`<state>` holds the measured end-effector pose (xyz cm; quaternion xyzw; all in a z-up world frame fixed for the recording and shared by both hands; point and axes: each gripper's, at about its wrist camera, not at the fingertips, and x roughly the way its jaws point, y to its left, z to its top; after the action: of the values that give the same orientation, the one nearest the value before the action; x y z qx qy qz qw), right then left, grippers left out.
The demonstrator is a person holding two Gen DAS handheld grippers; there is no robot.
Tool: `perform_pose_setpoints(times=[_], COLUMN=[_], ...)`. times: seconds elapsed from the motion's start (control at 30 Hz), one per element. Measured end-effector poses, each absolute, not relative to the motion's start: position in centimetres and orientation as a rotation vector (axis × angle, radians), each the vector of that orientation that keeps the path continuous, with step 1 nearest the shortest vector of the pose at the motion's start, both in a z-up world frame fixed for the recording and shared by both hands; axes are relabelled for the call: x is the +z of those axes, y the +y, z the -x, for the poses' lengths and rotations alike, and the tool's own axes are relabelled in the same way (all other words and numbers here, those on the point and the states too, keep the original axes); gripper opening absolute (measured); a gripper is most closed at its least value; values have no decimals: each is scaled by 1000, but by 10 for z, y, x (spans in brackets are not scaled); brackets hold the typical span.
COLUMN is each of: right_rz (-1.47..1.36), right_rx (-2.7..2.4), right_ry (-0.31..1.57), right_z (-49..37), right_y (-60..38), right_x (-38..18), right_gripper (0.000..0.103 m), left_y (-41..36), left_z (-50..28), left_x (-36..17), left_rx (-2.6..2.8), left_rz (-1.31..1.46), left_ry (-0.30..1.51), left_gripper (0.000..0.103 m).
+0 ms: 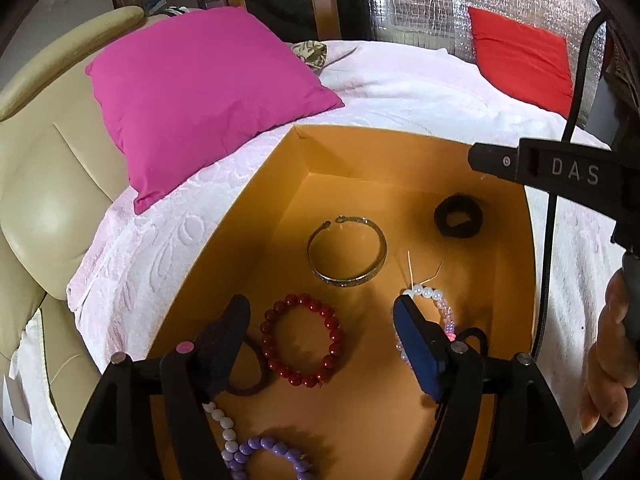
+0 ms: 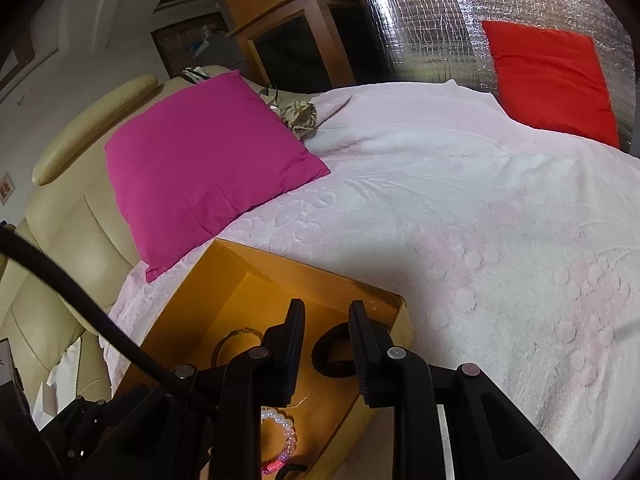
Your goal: Organize jewelry
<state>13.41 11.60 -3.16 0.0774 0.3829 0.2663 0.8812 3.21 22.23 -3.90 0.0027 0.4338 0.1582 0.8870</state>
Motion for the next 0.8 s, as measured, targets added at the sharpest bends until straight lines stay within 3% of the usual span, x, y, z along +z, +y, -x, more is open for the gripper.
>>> perform_pose_setpoints(times=[0.53,0.6,0.67,0.8], right_rz=[-90,-69,-40,-7], right_rx=[560,558,551,540], right_ry=[705,678,644,571], right_z=[-86,-71,-51,-6], right_y=[89,83,76,57], right_x=[-1,7,14,27], right_gripper=[26,30,47,50], left_y=[222,221,219,218], left_z=[24,42,60,91], left_x=[6,12,19,41], left_rx=[481,524,552,598], left_rz=[31,19,-1,-46], left_ry=[704,681,664,668], left_gripper=[78,78,78,78])
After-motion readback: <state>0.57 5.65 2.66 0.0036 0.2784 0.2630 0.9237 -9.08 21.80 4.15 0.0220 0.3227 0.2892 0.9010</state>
